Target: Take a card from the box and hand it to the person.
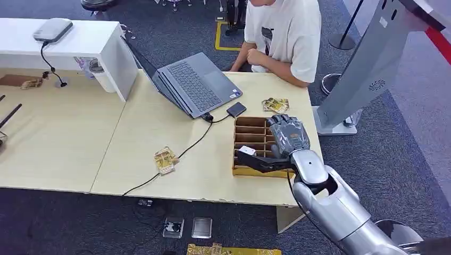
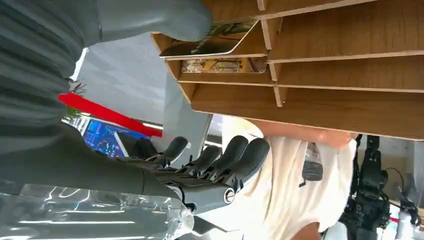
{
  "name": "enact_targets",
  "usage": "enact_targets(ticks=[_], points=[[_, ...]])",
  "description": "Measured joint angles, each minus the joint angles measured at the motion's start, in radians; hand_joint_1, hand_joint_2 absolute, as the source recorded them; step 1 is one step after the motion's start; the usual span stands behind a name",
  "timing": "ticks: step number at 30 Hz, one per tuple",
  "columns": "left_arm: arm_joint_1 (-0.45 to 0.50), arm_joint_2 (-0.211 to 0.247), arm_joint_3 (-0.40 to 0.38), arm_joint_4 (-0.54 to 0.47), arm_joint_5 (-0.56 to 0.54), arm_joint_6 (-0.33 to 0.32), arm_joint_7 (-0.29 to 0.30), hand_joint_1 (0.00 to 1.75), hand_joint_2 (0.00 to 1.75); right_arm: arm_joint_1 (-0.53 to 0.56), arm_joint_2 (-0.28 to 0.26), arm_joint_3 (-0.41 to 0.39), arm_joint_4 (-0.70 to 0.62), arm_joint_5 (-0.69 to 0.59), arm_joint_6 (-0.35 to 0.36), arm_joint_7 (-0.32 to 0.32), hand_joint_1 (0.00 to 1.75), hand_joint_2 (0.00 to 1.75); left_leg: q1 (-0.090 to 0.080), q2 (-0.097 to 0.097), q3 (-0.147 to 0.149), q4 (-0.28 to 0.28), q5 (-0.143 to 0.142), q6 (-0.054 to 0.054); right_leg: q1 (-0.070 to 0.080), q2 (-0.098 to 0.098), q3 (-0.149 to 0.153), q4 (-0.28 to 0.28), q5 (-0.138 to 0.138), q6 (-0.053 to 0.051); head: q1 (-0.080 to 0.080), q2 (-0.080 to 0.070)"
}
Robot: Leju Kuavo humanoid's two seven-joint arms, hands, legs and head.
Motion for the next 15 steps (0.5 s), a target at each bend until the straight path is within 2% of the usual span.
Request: enact_targets(ticks=[5, 8, 15], points=[[0.000, 0.000, -0.001, 0.000, -0.005, -0.002, 0.000, 0.00, 1.75, -0.002, 0.000, 0.002, 0.008, -0.001, -0.001, 0.000, 0.56, 1.75, 0.000, 0.000, 0.000, 0.000, 0.000, 0.000, 0.000, 0.000, 0.000, 0.000, 0.000, 0.000, 0.000, 0.000], [-0.001, 0.000, -0.005, 0.000, -0.006, -0.003, -0.001, 0.00, 1.75, -0.002, 0.000, 0.002, 0.012, -0.002, -0.002, 0.001, 0.65, 1.75, 0.000, 0.000, 0.000, 0.000, 0.000, 0.000, 0.000, 0.000, 0.000, 0.000, 0.000, 0.000, 0.000, 0.000], [-0.002, 0.000, -0.013, 0.000, -0.006, -0.010, -0.002, 0.00, 1.75, -0.002, 0.000, 0.002, 0.018, -0.002, -0.002, 0.002, 0.59, 1.75, 0.000, 0.000, 0.000, 0.000, 0.000, 0.000, 0.000, 0.000, 0.000, 0.000, 0.000, 0.000, 0.000, 0.000]])
